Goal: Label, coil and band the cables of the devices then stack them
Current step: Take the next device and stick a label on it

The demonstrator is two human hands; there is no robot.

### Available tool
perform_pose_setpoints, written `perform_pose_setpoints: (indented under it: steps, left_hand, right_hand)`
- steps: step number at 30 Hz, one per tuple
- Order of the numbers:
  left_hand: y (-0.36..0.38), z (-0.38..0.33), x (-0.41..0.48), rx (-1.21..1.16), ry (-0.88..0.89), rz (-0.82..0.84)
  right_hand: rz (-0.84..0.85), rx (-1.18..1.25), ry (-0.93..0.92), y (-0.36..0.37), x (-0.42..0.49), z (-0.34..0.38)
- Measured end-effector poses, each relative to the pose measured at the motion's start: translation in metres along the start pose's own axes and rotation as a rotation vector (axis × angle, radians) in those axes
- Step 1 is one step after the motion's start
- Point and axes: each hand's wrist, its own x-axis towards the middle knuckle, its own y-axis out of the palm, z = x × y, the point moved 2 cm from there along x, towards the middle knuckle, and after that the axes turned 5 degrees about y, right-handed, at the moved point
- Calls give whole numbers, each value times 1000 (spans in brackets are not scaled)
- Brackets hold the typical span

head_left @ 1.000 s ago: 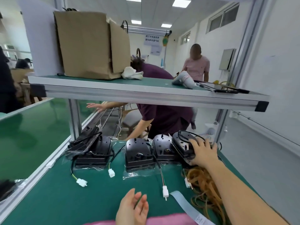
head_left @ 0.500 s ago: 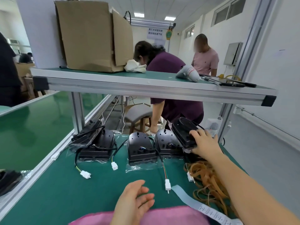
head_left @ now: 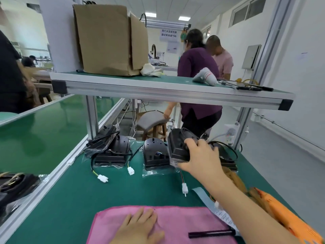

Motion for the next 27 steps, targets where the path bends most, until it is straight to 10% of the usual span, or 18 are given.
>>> perform_pose_setpoints:
  steps: [9, 17, 27]
  left_hand:
    - [-42, -15, 8, -1658, -396, -460]
    - [-31, -4, -24, -1796, -554, -451]
    - [-21, -7, -42, -1919, -457, -355]
  right_hand:
    - [128, 41, -58, 33, -94, 74]
    - [345, 245, -176, 35, -124, 61]
    - [-4, 288, -604, 22, -141, 11]
